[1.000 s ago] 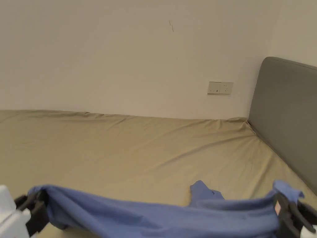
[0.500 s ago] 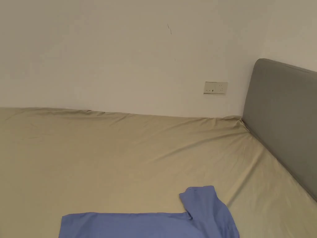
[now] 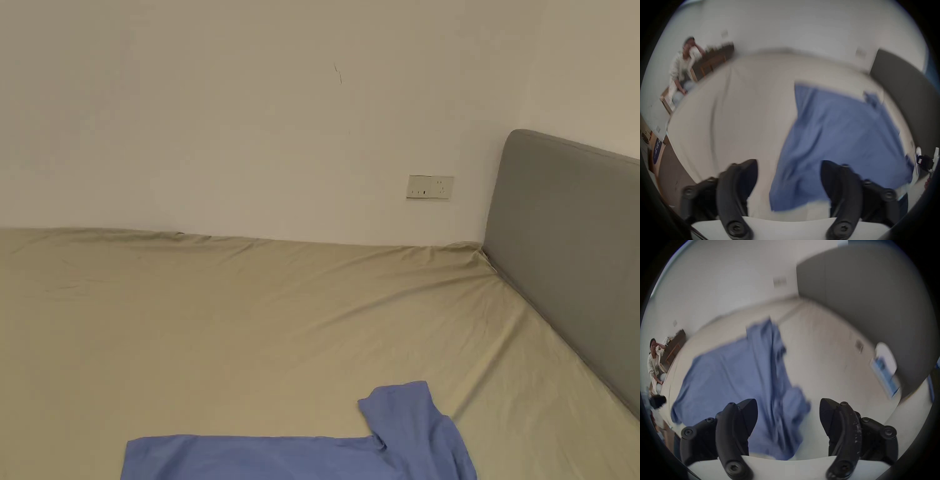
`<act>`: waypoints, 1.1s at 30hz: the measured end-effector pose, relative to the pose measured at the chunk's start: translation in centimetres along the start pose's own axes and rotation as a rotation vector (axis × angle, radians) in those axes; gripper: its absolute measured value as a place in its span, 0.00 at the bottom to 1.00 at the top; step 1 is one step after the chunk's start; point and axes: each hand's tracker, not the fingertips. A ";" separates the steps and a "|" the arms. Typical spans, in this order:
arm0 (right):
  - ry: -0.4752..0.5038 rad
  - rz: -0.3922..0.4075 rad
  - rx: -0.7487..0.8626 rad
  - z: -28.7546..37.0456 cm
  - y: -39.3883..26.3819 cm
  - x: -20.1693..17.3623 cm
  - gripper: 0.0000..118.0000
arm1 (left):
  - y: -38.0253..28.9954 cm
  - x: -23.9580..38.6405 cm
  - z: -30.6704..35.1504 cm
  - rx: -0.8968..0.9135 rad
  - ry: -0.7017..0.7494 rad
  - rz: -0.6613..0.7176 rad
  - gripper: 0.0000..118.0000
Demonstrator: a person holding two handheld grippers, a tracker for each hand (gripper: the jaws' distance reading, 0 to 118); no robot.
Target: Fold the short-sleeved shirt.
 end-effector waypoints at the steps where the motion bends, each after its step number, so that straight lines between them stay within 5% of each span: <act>1: -0.011 0.025 0.126 1.8 1.3 -0.1 0.69 | 1.0 -0.8 0.4 0.119 -0.006 0.008 0.76; 6: 0.003 0.091 0.609 8.0 7.1 -2.1 0.68 | 4.8 1.5 6.7 0.602 -0.035 0.002 0.69; 8: 0.060 0.084 0.730 9.5 8.1 -2.8 0.50 | 5.0 2.5 8.3 0.722 -0.063 -0.006 0.32; 9: 0.094 0.082 0.759 9.9 8.4 -3.2 0.33 | 5.0 2.9 8.5 0.758 -0.075 -0.006 0.14; 10: 0.113 0.083 0.778 10.1 8.8 -3.9 0.06 | 4.8 3.3 8.8 0.778 -0.085 -0.007 0.00; 18: 0.139 0.085 0.747 8.2 8.8 -6.0 0.01 | 5.5 4.1 6.6 0.749 -0.154 -0.039 0.00; 25: 0.142 0.100 0.680 3.5 11.2 -6.8 0.01 | 19.1 3.4 -11.8 0.224 -0.244 -0.019 0.00; 27: 0.146 0.098 0.646 1.6 12.0 -6.9 0.01 | 20.9 3.9 -19.1 0.018 -0.214 -0.041 0.15; 29: 0.148 0.088 0.611 -0.6 12.5 -7.1 0.01 | 21.1 4.3 -25.4 -0.109 -0.134 -0.040 0.70; 30: 0.143 0.091 0.594 -1.6 12.8 -7.1 0.01 | 20.9 4.4 -28.4 -0.181 -0.094 -0.033 0.86; 31: 0.133 0.095 0.578 -2.6 12.9 -7.2 0.01 | 20.4 4.4 -30.8 -0.230 -0.074 -0.039 0.92; 33: 0.122 0.098 0.549 -4.7 13.2 -7.3 0.01 | 18.9 4.7 -33.8 -0.281 -0.059 -0.045 0.85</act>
